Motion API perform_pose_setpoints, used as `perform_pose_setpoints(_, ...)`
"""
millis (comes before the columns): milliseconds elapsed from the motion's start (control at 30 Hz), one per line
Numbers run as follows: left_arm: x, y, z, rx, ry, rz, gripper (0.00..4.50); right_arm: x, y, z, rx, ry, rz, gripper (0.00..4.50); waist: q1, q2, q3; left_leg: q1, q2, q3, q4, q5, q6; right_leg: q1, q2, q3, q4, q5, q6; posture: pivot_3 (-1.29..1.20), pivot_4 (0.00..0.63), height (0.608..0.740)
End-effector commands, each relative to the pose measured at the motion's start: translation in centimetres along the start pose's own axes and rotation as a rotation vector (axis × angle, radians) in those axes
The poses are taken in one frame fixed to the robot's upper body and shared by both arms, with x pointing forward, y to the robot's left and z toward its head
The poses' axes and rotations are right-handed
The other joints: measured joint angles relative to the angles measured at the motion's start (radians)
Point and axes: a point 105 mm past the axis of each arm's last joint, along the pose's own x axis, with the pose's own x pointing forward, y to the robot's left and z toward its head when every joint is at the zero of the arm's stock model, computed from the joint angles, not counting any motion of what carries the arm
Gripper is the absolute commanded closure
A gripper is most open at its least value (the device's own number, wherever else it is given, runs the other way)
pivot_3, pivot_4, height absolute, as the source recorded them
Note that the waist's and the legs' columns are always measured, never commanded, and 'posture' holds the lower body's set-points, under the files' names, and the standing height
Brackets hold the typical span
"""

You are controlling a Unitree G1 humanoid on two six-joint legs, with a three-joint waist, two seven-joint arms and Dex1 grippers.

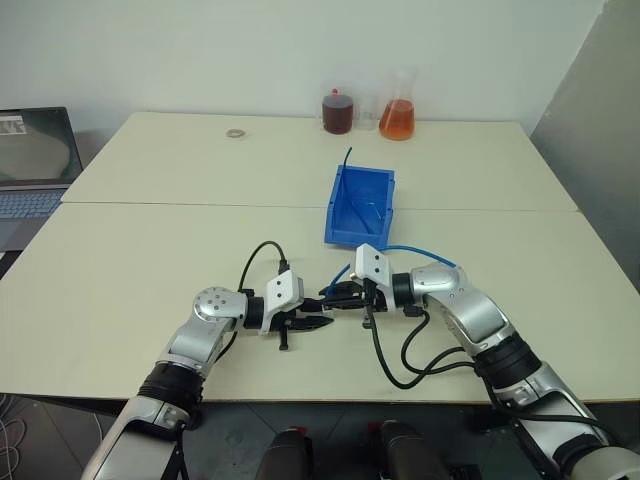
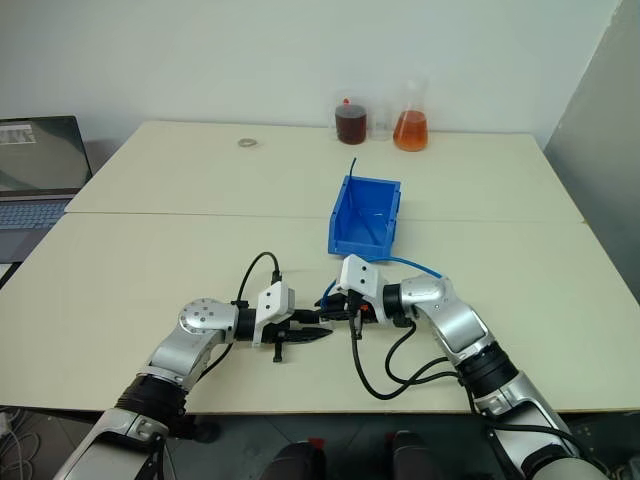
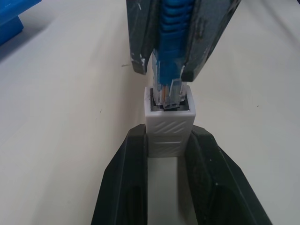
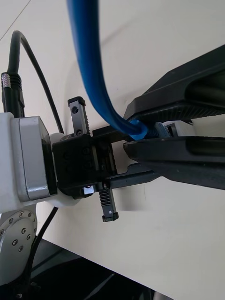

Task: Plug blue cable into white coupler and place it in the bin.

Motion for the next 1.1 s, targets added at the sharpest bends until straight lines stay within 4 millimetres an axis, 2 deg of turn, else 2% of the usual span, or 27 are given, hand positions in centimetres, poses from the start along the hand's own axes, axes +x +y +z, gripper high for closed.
perform_pose_setpoints(33,0.1,-0.3,0.2,0.015,-0.002,-0.01,3.72,0.0,0.3,-2.8,0.101,0.116,-0.03,4.33,0.0,0.0,0.0,0.0,0.0,0.0,0.0,0.0,0.0,0.0,0.0,0.0,0.0,0.0,0.0,0.0,0.15,0.74)
perform_pose_setpoints(267,0.1,-0.2,0.3,0.016,-0.005,-0.002,3.72,-0.2,0.5,-4.0,0.161,0.16,-0.099,4.33,0.0,0.0,-0.001,0.001,0.0,0.0,0.0,0.0,0.0,0.001,0.0,0.0,0.0,0.0,0.0,0.0,0.15,0.74)
perform_pose_setpoints(500,0.0,-0.1,0.3,0.012,-0.008,0.008,3.72,-0.1,-0.2,-4.3,0.213,0.15,-0.215,4.33,-0.001,0.0,-0.003,0.002,0.001,0.0,0.0,0.0,0.0,0.001,0.0,0.0,0.0,-0.003,0.004,0.0,0.15,0.74)
perform_pose_setpoints(833,-0.1,0.0,0.5,0.009,-0.01,0.01,3.72,0.9,0.7,-4.6,0.168,0.153,-0.205,4.33,-0.003,0.001,-0.004,0.006,0.002,0.0,0.0,0.0,0.0,0.004,0.002,0.0,0.001,-0.003,0.004,0.0,0.15,0.74)
perform_pose_setpoints(1100,-0.3,0.2,0.5,0.015,-0.001,0.017,3.72,0.9,1.5,-7.4,0.132,0.238,-0.159,4.33,-0.004,0.001,-0.006,0.007,0.002,0.0,0.0,0.0,0.0,0.005,0.003,0.001,0.0,-0.003,0.004,0.0,0.15,0.74)
